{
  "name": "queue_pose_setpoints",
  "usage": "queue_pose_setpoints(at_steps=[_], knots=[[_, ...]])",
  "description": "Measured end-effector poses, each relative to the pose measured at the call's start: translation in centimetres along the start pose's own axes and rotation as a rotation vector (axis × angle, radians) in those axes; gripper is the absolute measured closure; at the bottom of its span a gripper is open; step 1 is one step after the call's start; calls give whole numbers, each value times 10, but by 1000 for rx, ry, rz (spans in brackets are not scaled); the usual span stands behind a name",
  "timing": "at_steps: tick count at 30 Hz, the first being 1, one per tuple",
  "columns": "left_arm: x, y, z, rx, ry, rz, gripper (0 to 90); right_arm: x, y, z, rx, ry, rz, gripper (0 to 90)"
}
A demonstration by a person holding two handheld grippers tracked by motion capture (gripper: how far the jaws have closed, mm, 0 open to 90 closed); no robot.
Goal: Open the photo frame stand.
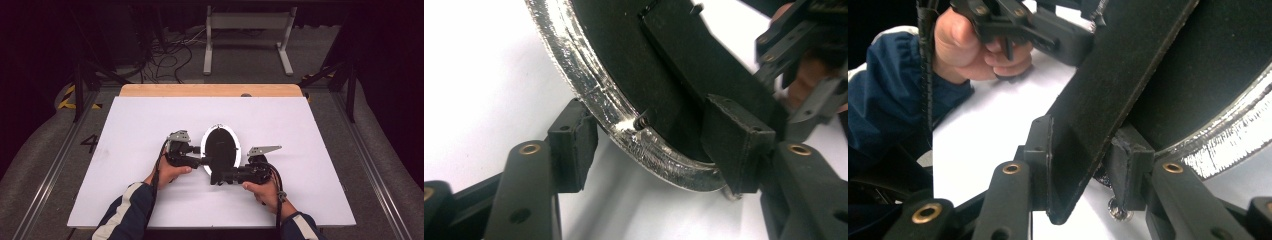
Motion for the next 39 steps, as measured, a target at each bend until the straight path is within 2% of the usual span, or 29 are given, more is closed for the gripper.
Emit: queue_pose_setpoints(at_steps=[2,5,7,8,9,10,11,13,17,20,24,26,30,35,38,39], knots=[[-2,2,2,2,15,-23,433,1,1,1,5,-6,0,659],[-6,6,3,9,38,-35,462,2,0,1,20,-17,15,673],[-7,8,3,15,46,-23,491,2,0,1,27,-19,22,682],[-7,8,3,13,40,-30,517,3,-1,0,33,-21,26,685],[-7,7,3,0,30,-54,547,3,-1,0,34,-20,27,688],[-7,8,3,2,33,-38,561,3,-1,1,34,-19,27,689],[-7,8,4,0,31,-47,566,3,-2,1,37,-18,29,689],[-8,11,4,-14,28,-62,566,3,-2,0,42,-19,31,689],[-12,16,8,-58,29,-145,568,3,-2,0,56,-16,38,704],[-16,18,10,-96,33,-179,572,0,-5,1,56,-3,46,707],[-19,19,10,-121,43,-190,591,-2,-6,3,60,9,47,706],[-22,20,11,-144,46,-217,593,-4,-7,4,64,15,52,707],[-23,22,12,-176,53,-230,601,-6,-10,5,73,24,60,706],[-23,28,12,-214,53,-276,601,-5,-11,5,81,19,75,712],[-20,30,9,-207,20,-295,581,-4,-12,5,95,11,88,716],[-17,30,7,-195,16,-289,573,-4,-12,5,98,10,92,718]])
Point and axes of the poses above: each handheld gripper's, and its own axes: z roughly backward along the jaws, x roughly out of its underside, y roughly to its right, the point moved 4 cm from there along -z, roughly forward along the jaws
